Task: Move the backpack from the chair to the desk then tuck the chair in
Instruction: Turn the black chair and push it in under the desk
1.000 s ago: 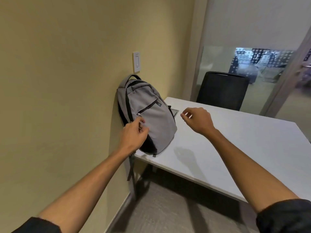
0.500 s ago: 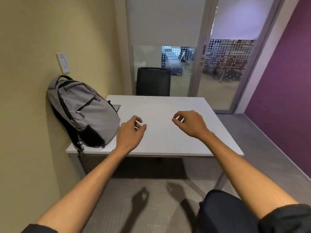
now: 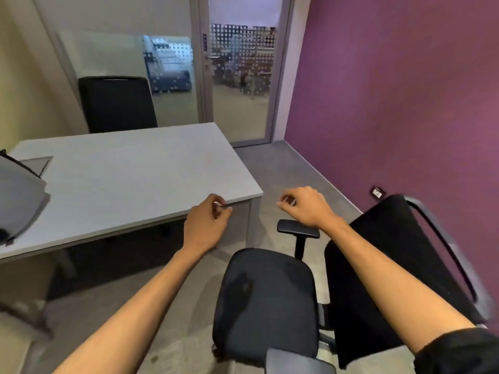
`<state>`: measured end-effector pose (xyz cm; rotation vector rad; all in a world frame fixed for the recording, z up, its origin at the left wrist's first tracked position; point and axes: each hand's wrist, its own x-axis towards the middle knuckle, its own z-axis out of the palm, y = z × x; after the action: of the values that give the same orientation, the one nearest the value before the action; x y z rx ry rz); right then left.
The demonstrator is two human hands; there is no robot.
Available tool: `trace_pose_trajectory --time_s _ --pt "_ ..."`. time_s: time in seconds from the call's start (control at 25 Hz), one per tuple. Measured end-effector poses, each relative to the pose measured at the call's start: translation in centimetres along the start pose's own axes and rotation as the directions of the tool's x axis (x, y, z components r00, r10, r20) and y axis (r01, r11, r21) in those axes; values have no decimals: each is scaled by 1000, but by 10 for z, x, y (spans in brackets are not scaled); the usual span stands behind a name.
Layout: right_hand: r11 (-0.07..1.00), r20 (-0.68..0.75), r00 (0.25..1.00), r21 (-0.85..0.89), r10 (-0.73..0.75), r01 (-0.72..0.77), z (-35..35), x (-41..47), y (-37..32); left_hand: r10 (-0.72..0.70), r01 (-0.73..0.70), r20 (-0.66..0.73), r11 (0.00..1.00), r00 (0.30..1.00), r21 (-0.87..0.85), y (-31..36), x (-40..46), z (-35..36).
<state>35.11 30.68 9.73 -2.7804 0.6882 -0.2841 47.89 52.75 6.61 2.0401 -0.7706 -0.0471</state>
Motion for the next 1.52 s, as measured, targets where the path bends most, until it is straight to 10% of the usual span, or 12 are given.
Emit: trace_pose_trajectory --time_s 0.4,0.56,0.72,1.28,1.52 --pt "927 -135 921 -44 365 -373 -52 -119 220 86 -40 310 988 947 -152 114 -77 193" --pt "702 -244 703 -107 668 -704 -53 -147 290 134 -80 407 986 903 -146 133 -84 228" --pt "427 -12 431 163 902 -889 -35 -161 331 139 -101 431 989 892 -109 138 -81 247" --pt "526 20 596 449 802 -723 -20 -157 329 151 -55 534 980 832 -191 160 -89 309" --pt "680 9 727 347 687 -646 -6 -150 292 279 -209 662 960 695 -184 192 -106 323"
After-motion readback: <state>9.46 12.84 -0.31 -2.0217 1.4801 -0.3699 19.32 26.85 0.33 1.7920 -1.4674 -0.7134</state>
